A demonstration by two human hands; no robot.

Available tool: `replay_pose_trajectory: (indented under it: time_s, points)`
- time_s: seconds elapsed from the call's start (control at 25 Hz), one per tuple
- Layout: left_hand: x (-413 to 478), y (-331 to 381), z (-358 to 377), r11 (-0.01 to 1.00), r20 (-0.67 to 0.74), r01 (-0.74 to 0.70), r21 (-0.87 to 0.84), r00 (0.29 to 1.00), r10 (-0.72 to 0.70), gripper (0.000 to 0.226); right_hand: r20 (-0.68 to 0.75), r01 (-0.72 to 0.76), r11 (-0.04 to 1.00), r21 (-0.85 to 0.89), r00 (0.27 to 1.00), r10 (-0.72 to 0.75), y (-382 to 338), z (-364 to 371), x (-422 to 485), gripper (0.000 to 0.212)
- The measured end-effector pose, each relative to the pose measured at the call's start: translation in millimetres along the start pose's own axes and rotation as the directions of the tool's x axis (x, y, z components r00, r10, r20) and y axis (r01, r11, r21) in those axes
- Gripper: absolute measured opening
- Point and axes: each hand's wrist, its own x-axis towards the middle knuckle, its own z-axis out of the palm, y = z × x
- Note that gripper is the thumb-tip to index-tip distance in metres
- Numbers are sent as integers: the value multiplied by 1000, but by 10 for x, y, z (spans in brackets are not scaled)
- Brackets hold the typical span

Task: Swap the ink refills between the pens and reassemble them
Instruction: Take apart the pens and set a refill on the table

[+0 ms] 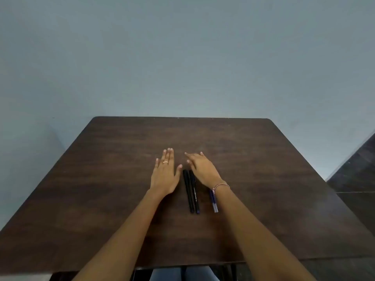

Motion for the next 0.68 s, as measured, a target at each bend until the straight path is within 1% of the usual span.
replay_pose_trajectory:
  time_s: [0.12, 0.2, 0.28, 0.36, 0.48, 0.68]
  points:
    - [-201, -26, -55, 995, 151, -51, -89, 987, 64, 68, 85, -15, 999, 42, 996, 11, -37, -65, -31, 40]
    - [-347, -23, -67, 984, 188, -58, -171, 978, 91, 70, 192, -14, 998, 65, 981, 2, -61, -112, -6, 38]
    - [-469, 6, -84, 975, 200, -69, -213, 973, 113, 72, 285, 7, 999, 40, 958, -18, -86, -119, 3, 35]
    - [-512, 3, -81, 970, 209, -71, -234, 970, 121, 74, 319, 37, 999, 33, 947, -46, -92, -118, 38, 33]
    - [-550, -7, -114, 970, 227, -46, -238, 969, 102, 78, 331, 67, 997, 44, 940, -78, -95, -140, 65, 31]
    - [-618, 31, -224, 971, 261, -2, -237, 963, 66, 83, 339, 120, 993, -7, 934, -111, -71, -133, 104, 22]
